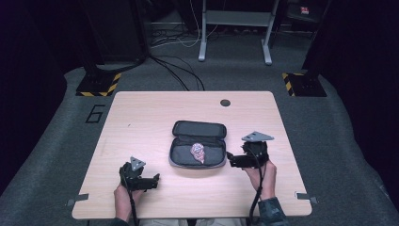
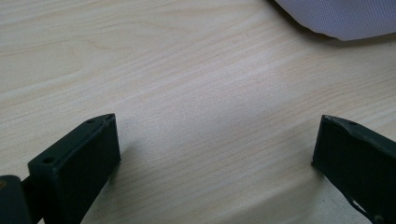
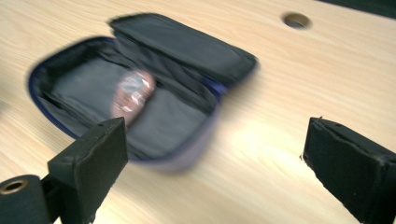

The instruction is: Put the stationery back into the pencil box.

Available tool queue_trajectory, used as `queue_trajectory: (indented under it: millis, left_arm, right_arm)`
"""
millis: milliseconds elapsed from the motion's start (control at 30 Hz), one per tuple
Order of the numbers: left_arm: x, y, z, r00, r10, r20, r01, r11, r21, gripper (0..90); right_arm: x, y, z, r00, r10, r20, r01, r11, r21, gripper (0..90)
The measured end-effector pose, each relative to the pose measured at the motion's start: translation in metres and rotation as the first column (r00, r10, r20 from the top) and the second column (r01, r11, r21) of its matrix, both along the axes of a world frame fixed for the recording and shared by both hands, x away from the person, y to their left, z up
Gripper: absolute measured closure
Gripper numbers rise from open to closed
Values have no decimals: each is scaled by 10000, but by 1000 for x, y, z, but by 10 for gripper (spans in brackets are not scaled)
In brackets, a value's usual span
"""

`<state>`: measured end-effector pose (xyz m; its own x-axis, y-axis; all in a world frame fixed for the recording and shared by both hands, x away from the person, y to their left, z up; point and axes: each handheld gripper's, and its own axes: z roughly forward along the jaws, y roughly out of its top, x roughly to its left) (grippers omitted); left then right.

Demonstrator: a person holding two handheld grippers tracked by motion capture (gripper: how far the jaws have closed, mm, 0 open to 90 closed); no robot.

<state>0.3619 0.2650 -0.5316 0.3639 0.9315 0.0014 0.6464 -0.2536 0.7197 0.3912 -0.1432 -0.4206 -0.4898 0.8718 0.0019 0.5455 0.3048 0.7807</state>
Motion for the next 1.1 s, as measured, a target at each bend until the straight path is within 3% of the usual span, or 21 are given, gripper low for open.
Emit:
queue_trajectory:
  millis: [233,400,567,700,867,933,1000,1100]
  left_arm:
    - [0,0,0,10000,-4,-10,4,10000,0,7]
    - [0,0,1,10000,-35,-74,35,10000,2,7]
    - [0,0,0,10000,-4,-22,4,10000,4,7]
    - [0,0,0,10000,-15,-38,15,10000,2,7]
    - [0,0,0,10000,-22,-45,22,10000,6,7]
    - [0,0,0,10000,38,50,-38,10000,-25,7]
    - [0,0,0,10000,45,55,-45,10000,1,7]
    - [0,0,0,10000,30,52,-30,10000,9,7]
  right_arm:
    - [-19,-52,-21,9912,-1318,-145,1318,9913,-32,56]
    - [-30,-84,-44,9736,-2242,-421,2248,9744,79,55]
    - [-34,-110,-74,9503,-2992,-860,3009,9536,70,41]
    - [-36,-122,-94,9364,-3347,-1059,3377,9412,113,36]
    - [-34,-126,-107,9268,-3594,-1089,3592,9330,-224,14]
    - [-33,-126,-107,9319,-3490,-989,3474,9371,-330,8]
    - [-31,-124,-109,9314,-3523,-920,3487,9357,-528,0]
    - [-32,-124,-110,9313,-3537,-868,3516,9353,-396,0]
